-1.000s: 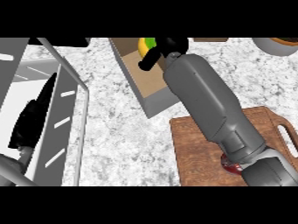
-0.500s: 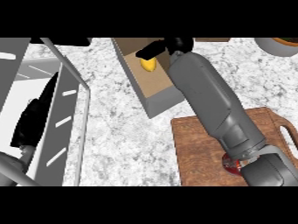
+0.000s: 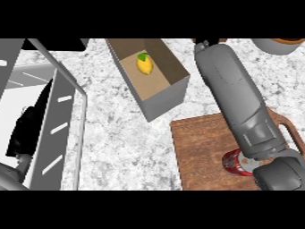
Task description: Pick the lemon from the cutting board and place it in the cardboard box
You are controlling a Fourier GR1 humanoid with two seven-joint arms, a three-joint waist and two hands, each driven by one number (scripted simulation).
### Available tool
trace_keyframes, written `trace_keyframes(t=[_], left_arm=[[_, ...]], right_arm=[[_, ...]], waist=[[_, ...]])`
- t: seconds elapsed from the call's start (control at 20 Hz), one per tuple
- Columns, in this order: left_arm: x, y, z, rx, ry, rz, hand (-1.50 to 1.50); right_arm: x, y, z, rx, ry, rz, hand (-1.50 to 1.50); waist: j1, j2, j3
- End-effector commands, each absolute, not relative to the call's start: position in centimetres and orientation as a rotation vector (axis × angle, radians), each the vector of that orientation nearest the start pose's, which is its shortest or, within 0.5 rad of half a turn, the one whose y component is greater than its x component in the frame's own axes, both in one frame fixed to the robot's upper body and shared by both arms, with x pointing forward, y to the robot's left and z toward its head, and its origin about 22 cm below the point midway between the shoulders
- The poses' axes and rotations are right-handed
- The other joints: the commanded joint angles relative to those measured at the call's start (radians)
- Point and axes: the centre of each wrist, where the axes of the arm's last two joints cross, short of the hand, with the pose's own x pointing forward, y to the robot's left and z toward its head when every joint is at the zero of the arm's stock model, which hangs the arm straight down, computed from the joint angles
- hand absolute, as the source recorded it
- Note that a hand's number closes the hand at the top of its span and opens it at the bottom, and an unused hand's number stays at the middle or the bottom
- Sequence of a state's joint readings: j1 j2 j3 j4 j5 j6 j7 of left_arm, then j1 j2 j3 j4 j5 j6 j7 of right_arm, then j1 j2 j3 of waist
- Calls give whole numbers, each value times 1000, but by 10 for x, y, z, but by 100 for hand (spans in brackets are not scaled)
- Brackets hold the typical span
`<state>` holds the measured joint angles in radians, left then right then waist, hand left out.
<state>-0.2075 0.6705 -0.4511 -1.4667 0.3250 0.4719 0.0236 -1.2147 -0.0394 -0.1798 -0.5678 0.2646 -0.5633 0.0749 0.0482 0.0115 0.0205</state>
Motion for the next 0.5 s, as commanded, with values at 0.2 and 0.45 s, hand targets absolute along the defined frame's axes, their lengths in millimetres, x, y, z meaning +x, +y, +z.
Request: trace_keyframes(t=[0.2, 0.45], left_arm=[[237, 284, 2, 375, -1434, -196, 0], [247, 290, 14, 379, -1430, -186, 0]], right_arm=[[460, -201, 157, -531, -1712, -218, -150], [449, -267, 158, -504, -1739, -201, -150]], waist=[[-46, -15, -20], [-56, -15, -20]])
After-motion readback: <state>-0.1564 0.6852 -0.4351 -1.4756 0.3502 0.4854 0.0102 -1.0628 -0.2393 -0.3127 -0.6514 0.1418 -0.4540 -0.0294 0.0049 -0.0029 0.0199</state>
